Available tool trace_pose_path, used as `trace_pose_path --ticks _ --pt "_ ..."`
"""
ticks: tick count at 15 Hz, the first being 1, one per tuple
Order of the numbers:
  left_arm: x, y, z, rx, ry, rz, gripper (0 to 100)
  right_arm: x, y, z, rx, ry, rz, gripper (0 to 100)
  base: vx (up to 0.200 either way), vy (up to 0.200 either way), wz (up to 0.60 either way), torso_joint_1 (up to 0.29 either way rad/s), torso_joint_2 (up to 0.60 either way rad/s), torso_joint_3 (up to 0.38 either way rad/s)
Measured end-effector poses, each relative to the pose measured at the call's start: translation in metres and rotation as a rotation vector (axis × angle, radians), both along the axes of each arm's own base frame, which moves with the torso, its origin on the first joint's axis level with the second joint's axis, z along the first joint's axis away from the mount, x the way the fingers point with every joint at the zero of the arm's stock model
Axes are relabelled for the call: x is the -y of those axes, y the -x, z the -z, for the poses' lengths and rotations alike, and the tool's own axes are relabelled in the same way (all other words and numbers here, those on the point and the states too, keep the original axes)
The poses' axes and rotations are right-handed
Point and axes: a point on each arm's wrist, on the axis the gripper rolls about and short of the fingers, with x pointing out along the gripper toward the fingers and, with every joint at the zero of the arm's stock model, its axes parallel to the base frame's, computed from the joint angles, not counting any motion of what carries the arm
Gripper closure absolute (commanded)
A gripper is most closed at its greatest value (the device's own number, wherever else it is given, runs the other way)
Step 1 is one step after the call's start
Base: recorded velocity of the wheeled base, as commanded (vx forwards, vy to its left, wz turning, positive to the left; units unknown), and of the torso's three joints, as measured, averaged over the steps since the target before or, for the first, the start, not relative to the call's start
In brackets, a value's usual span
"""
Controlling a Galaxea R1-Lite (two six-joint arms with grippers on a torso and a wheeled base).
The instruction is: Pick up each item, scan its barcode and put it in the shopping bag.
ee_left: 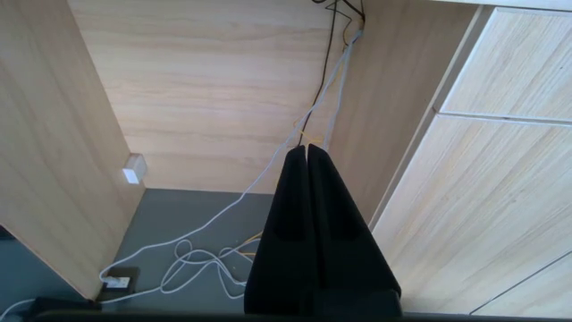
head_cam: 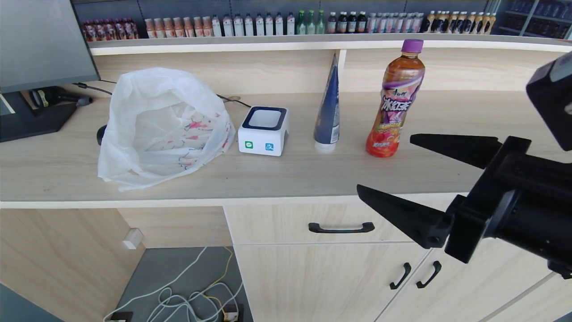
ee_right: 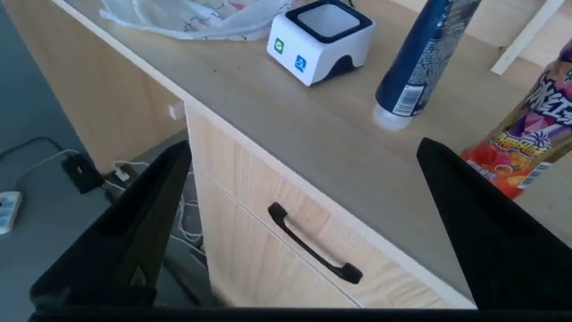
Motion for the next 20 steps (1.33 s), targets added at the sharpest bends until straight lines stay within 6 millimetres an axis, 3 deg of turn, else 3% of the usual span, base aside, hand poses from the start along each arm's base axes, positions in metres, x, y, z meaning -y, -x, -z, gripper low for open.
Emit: trace_pose_path --ticks 4,9,12,20 --pt "0.000 0.000 0.000 0.000 0.000 0.000 100 -0.030 -0.020 -0.010 0.033 -0.124 0.126 0 0.000 0.000 0.00 0.000 0.00 0.000" --pt "0.000 0.000 0.000 0.000 0.000 0.000 100 -0.065 -0.060 -0.020 0.085 -0.244 0.286 0 0.000 0.000 0.00 0.000 0.00 0.000" --pt "0.000 0.000 0.000 0.000 0.000 0.000 100 -0.072 -0.083 -0.016 0.100 -0.259 0.331 0 0.000 0.000 0.00 0.000 0.00 0.000" --pt "0.000 0.000 0.000 0.000 0.000 0.000 100 -0.080 -0.112 -0.006 0.069 -0.297 0.364 0 0.000 0.000 0.00 0.000 0.00 0.000"
